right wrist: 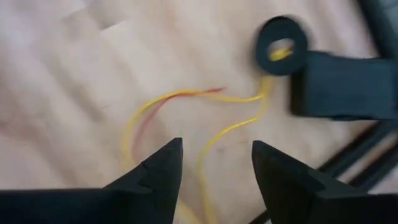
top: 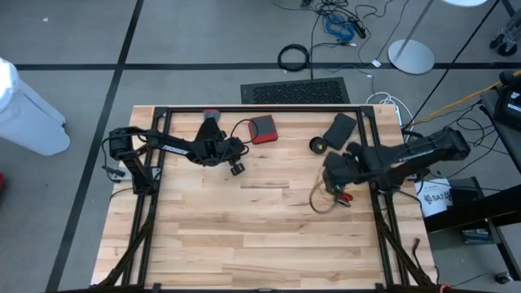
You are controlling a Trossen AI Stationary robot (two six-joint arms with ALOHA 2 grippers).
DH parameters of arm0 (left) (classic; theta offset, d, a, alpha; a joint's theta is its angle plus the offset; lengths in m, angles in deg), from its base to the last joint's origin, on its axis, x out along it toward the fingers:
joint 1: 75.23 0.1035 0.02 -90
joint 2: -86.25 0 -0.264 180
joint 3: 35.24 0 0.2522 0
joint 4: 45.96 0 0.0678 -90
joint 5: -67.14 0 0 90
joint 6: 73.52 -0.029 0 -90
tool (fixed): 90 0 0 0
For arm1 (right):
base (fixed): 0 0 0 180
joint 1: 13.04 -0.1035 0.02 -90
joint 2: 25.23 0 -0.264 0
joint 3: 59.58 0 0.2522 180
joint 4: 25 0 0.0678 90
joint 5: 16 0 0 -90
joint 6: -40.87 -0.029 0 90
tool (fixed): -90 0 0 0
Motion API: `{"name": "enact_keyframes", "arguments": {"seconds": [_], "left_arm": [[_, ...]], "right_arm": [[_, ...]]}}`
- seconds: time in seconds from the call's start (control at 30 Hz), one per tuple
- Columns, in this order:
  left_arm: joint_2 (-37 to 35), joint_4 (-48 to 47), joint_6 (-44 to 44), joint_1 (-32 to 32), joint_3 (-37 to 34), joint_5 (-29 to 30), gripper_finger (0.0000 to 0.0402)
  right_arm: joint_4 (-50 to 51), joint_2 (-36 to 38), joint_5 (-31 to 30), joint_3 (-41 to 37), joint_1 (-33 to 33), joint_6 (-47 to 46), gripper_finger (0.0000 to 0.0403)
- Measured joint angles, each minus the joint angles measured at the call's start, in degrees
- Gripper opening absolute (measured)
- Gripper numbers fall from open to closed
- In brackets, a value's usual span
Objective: Coil cords
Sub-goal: Uncoil the red wire from the spool
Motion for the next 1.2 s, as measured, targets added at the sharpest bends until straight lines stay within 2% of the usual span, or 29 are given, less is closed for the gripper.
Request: {"name": "enact_keyframes", "arguments": {"seconds": [0.23, 0.4, 0.5, 0.83, 1.2], "left_arm": [[0.0, 0.0, -0.01, 0.0, 0.0, 0.0, 0.0071], [0.0, 0.0, -0.01, -0.02, 0.0, 0.0, 0.0071], [0.0, 0.0, 0.0, 0.01, 0.0, 0.0, 0.0071], [0.0, 0.0, 0.0, 0.01, 0.0, 0.0, 0.0071], [0.0, 0.0, -0.01, 0.01, 0.0, 0.0, 0.0071]], "right_arm": [[-0.85, -0.01, 1.77, 0.0, -14.91, -14.66, 0.016], [-2.13, -2.39, -2.06, -0.35, -25.08, -25.85, 0.015], [-3.22, -5.08, -3.36, -2.02, -28.99, -29.0, 0.0145], [-3.76, -13.63, -2.93, -7.82, -33.87, -36.1, 0.0144], [-4.65, -16.22, -3.21, -13.51, -35.39, -39.79, 0.0144]]}}
